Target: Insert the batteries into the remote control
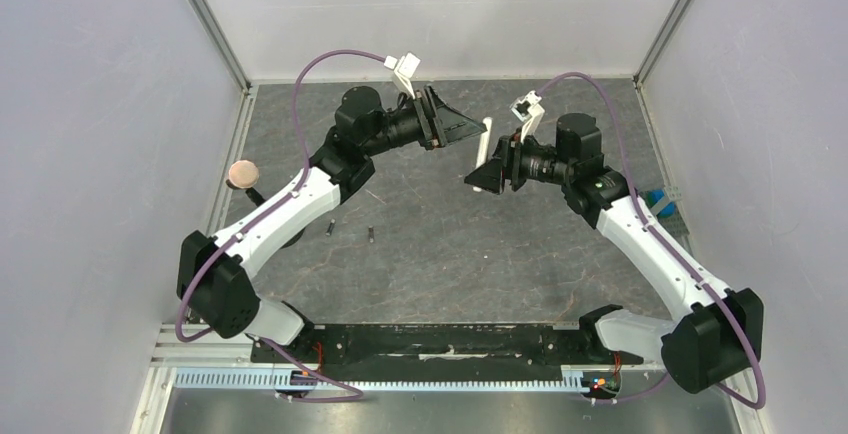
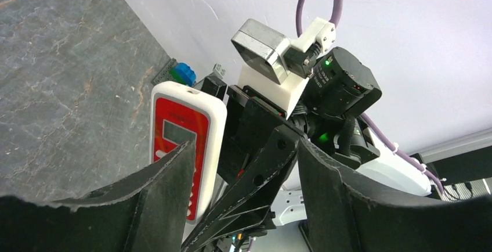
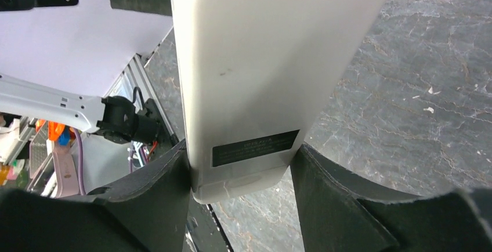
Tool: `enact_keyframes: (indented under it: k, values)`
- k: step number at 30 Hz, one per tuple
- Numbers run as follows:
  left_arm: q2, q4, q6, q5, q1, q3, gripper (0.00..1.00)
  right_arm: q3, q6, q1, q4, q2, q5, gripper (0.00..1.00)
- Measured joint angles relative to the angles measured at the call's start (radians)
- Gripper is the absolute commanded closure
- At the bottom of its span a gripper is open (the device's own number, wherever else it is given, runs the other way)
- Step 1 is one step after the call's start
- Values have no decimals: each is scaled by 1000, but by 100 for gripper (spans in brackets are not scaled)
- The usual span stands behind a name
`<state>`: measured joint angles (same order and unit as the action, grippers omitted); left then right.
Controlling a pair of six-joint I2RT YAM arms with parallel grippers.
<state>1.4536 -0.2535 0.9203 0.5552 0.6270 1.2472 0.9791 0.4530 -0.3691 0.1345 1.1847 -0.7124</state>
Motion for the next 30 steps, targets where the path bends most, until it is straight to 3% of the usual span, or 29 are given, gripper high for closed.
enact_keyframes:
  k: [5,10,19,24,30]
  values:
    - [0,71,-33,-6,0,17,30,22,-78,-11,81,-2,19,68]
    - [0,135,-119,-31,5,27,31,89,-163,-115,164,-1,163,70]
    - [0,303,-269,-109,15,89,48,145,-239,-224,220,27,399,71]
    - [21,401,-298,-138,26,130,51,183,-276,-258,252,60,509,71]
    - [68,470,-297,-162,27,181,61,206,-319,-297,280,80,620,71]
